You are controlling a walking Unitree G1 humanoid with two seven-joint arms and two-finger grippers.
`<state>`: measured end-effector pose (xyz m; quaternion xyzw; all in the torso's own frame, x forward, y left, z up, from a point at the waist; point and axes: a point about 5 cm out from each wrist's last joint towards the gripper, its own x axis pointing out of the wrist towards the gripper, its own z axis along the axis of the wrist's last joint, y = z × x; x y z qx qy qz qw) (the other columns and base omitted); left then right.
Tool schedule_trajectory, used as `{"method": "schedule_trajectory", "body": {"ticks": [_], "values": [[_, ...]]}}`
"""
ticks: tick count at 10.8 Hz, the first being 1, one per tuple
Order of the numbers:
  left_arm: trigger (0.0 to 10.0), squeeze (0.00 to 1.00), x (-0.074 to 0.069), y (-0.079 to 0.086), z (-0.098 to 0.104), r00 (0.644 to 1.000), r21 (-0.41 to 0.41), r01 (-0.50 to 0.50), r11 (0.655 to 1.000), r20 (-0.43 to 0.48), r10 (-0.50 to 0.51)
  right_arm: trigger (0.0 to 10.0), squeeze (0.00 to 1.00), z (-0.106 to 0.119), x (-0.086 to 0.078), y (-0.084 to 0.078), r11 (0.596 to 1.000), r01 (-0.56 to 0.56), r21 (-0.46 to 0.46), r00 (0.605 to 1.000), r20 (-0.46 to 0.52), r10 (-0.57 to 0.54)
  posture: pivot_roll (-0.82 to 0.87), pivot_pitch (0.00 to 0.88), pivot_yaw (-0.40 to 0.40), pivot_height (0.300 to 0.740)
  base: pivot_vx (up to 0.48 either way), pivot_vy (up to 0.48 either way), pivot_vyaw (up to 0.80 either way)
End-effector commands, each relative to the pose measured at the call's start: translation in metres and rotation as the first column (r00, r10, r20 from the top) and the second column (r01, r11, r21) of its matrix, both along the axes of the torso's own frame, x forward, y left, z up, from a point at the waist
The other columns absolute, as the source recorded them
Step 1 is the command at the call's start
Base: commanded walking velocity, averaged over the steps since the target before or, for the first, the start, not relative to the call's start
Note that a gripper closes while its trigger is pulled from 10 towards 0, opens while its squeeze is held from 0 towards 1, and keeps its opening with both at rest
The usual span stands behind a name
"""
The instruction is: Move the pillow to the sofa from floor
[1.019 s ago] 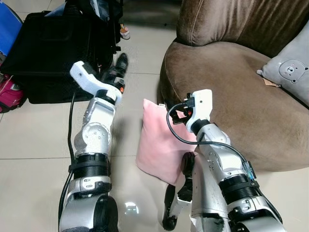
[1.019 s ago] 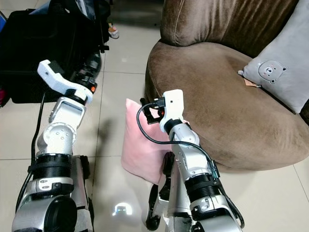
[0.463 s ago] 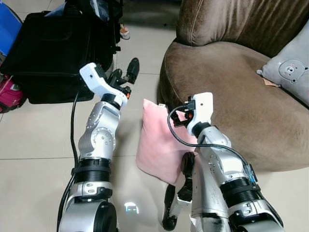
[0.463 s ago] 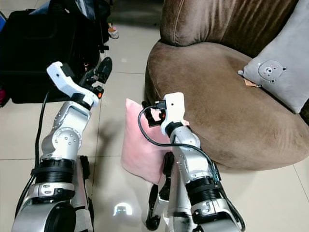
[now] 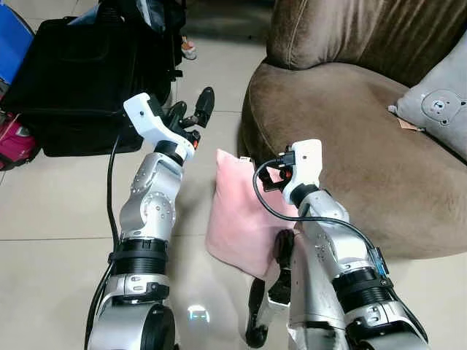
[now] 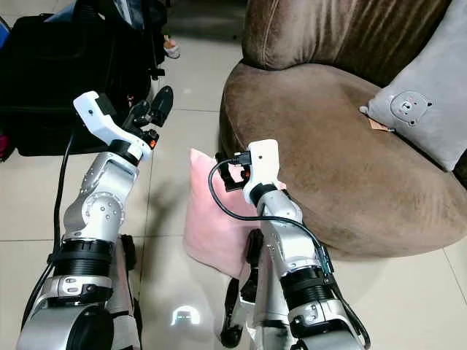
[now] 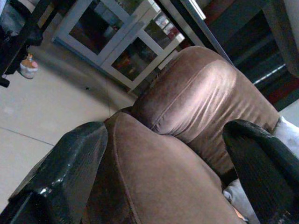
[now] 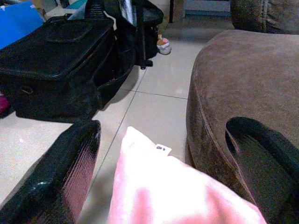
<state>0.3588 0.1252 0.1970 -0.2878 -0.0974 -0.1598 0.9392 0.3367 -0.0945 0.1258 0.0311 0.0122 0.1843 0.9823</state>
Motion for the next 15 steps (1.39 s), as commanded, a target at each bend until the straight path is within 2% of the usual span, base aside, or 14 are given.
{"method": "schedule_trajectory", "body": {"ticks": [1,3,5,6,7,10,13,15], "values": [[10.0,1.00,-0.002,-0.007,-0.010,0.999,0.029,0.029,0.999,-0.022,-0.029,10.0,0.00,0.000,-0.001,-0.003,1.000,0.013,-0.011,1.000,0.002,-0.013,0.15,0.241,-0.115,0.506,0.000,0.000,0.00],[10.0,1.00,-0.004,-0.011,-0.010,0.999,0.048,0.047,0.998,-0.012,-0.047,10.0,0.00,0.001,-0.004,-0.001,1.000,-0.009,-0.001,1.000,0.016,0.009,0.14,0.244,-0.113,0.506,0.000,0.000,0.00],[10.0,1.00,-0.004,-0.016,-0.010,0.998,0.114,0.063,0.991,-0.006,-0.063,10.0,0.00,0.002,-0.004,-0.001,1.000,-0.018,0.006,1.000,0.012,0.018,0.14,0.244,-0.111,0.546,0.000,0.000,0.00],[10.0,0.56,-0.004,-0.020,-0.011,0.996,0.147,0.084,0.985,-0.008,-0.084,10.0,0.00,0.002,-0.004,-0.002,1.000,-0.013,0.010,1.000,0.010,0.013,0.14,0.244,-0.110,0.561,0.000,0.000,0.00],[10.0,0.00,-0.004,-0.021,-0.012,0.997,0.171,0.074,0.982,-0.007,-0.074,10.0,0.00,0.002,-0.004,-0.002,1.000,-0.012,0.010,1.000,0.009,0.012,0.14,0.244,-0.110,0.576,0.000,0.000,0.00],[10.0,0.00,-0.003,-0.020,-0.014,0.999,0.227,0.041,0.973,0.002,-0.043,10.0,0.00,0.001,-0.003,-0.001,1.000,-0.007,0.008,1.000,0.007,0.007,0.14,0.239,-0.105,0.626,0.000,0.000,0.00],[10.0,0.00,-0.006,-0.027,-0.013,0.997,0.321,0.048,0.946,0.047,-0.066,10.0,0.00,0.001,-0.002,-0.001,1.000,-0.005,0.006,1.000,0.007,0.005,0.14,0.237,-0.102,0.676,0.000,0.000,0.00],[10.0,0.00,-0.006,-0.028,-0.014,0.996,0.332,0.047,0.942,0.055,-0.069,10.0,0.00,0.001,-0.002,-0.001,1.000,-0.003,0.004,1.000,0.006,0.003,0.14,0.235,-0.100,0.706,0.000,0.000,0.00]]}}
